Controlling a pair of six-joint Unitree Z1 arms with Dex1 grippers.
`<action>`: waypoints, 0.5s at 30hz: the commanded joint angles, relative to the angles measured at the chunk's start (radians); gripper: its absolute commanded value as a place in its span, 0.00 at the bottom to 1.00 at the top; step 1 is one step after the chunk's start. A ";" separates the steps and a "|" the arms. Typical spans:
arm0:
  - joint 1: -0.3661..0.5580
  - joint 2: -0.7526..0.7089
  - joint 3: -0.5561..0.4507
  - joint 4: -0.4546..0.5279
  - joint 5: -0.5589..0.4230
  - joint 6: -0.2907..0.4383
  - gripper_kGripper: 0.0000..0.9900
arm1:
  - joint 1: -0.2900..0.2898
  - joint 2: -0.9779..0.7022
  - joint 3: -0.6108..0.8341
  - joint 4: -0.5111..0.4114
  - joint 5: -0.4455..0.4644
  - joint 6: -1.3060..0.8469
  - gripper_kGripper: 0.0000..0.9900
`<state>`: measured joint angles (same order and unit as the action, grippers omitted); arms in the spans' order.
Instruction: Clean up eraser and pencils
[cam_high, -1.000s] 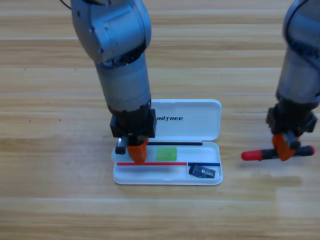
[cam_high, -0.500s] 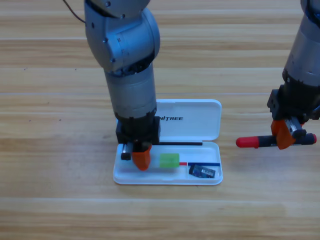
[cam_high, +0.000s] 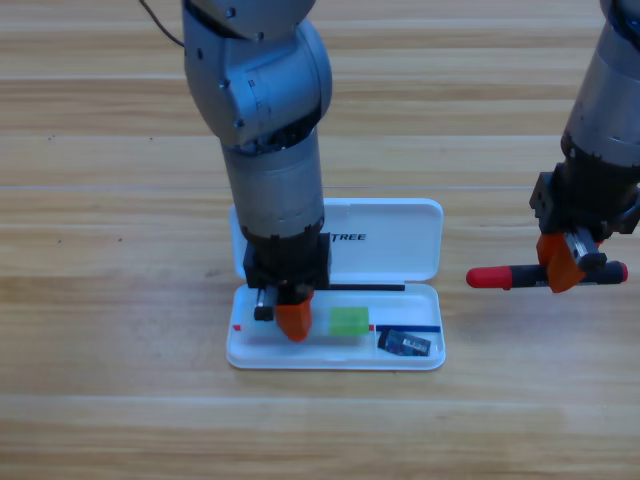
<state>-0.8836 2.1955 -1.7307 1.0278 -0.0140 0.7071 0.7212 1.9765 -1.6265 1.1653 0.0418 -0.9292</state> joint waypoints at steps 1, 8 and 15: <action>-0.025 0.047 0.010 0.005 -0.004 -0.012 0.38 | 0.044 0.025 -0.007 0.013 0.001 0.015 0.00; -0.025 0.036 0.022 0.005 0.008 -0.026 1.00 | 0.047 0.025 -0.015 0.013 0.001 0.018 0.00; -0.025 -0.007 0.040 0.011 0.025 -0.018 1.00 | 0.075 0.044 -0.036 0.014 0.001 0.038 0.00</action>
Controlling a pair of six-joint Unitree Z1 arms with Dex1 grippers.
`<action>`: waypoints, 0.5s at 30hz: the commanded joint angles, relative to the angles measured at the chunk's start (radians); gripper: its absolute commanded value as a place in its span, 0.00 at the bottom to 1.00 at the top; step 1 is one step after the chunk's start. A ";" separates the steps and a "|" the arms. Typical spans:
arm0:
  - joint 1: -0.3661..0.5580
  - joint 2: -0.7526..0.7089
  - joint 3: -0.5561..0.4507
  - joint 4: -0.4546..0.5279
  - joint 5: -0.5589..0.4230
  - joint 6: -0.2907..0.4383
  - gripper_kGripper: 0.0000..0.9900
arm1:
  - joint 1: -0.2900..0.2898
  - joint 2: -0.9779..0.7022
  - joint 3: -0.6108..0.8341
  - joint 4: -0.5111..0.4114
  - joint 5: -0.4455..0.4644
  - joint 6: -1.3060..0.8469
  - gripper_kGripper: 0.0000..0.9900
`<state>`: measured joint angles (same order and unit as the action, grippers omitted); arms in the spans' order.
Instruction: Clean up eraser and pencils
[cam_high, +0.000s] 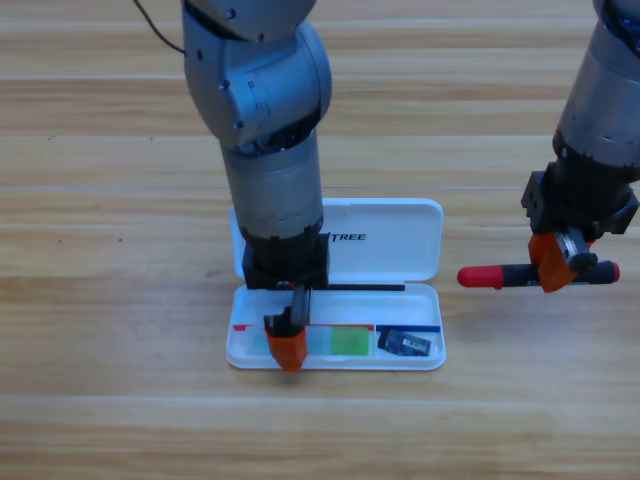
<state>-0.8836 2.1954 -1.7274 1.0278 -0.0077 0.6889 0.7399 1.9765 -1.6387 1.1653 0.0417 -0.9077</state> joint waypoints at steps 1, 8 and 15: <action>-0.025 -0.025 0.048 0.011 0.023 0.004 1.00 | 0.064 0.053 -0.035 0.014 0.000 0.021 0.00; 0.048 -0.236 0.178 0.011 0.044 0.064 1.00 | 0.119 0.156 -0.155 0.043 -0.017 0.062 0.00; 0.203 -0.462 0.288 0.009 0.049 0.146 1.00 | 0.165 0.303 -0.326 0.082 -0.042 0.107 0.00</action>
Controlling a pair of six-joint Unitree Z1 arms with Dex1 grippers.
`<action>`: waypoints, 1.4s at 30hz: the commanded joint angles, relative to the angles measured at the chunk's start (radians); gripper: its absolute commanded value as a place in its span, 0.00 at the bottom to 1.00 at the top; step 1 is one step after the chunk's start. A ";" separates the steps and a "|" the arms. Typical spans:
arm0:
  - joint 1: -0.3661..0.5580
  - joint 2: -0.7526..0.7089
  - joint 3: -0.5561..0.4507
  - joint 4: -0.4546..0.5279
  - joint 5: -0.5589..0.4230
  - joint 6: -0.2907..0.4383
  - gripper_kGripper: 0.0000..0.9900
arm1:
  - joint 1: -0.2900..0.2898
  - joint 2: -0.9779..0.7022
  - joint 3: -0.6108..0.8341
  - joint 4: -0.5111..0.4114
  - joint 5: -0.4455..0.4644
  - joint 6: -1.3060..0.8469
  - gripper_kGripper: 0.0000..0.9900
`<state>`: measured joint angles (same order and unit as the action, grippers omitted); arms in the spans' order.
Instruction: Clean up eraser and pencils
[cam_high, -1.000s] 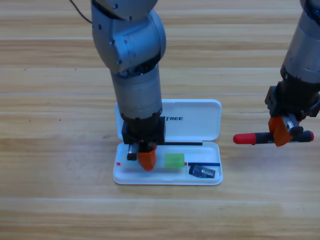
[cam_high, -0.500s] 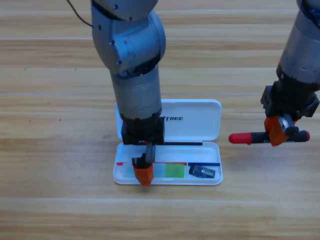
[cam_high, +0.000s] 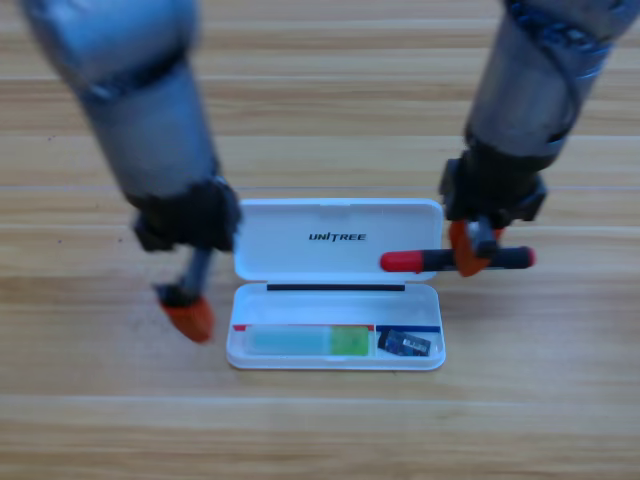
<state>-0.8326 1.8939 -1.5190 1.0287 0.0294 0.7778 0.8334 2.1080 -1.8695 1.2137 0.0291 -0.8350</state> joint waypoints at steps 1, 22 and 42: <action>0.173 -0.185 0.089 0.008 0.012 0.071 1.00 | 0.081 0.193 -0.126 0.041 -0.031 0.040 0.00; 0.294 -0.371 0.210 -0.052 -0.009 0.113 1.00 | 0.130 0.365 -0.352 0.066 -0.051 0.102 0.01; 0.334 -0.380 0.234 -0.119 -0.031 0.092 1.00 | 0.188 -0.172 -0.129 0.121 0.086 0.128 0.96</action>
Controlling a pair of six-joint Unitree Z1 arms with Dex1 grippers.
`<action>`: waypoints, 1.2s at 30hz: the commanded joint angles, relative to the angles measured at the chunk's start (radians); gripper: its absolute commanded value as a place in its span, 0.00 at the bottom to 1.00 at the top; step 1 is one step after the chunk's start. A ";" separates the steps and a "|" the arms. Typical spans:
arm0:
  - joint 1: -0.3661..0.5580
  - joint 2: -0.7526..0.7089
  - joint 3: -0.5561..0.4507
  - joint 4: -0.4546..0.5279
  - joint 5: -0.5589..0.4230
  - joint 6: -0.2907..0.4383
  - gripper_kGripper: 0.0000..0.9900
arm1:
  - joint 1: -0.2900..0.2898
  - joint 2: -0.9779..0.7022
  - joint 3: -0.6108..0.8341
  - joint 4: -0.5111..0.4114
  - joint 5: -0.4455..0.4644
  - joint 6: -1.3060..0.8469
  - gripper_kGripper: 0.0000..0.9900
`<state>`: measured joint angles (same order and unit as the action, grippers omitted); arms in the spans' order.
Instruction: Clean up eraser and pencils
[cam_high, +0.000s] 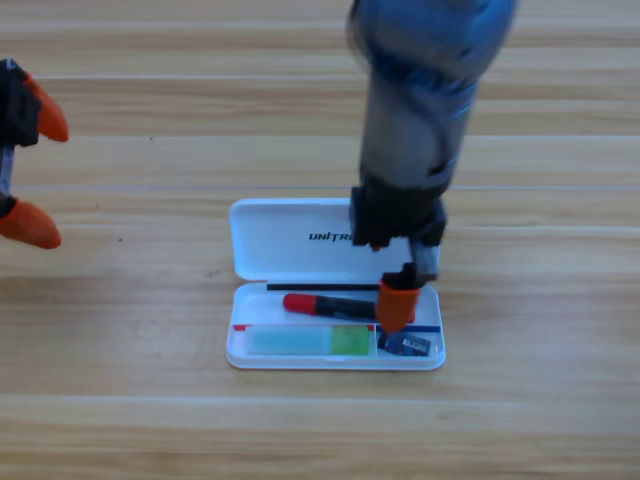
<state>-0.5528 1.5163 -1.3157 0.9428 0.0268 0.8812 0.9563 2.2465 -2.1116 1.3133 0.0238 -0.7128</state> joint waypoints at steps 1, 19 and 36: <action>0.063 -0.002 0.036 -0.047 -0.030 -0.011 1.00 | 0.065 -0.350 0.136 0.017 0.117 0.007 0.96; 0.287 0.245 0.182 -0.670 -0.364 -0.064 0.90 | 0.062 -0.752 0.556 -0.341 0.327 0.185 0.97; 0.203 0.522 0.141 -0.843 -0.415 -0.103 0.00 | 0.055 -0.742 0.581 -0.387 0.363 0.223 0.97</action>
<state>-0.2990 1.9737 -1.1649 0.1124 -0.3766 0.7603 1.0004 1.5089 -1.5748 0.9558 0.3611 -0.5040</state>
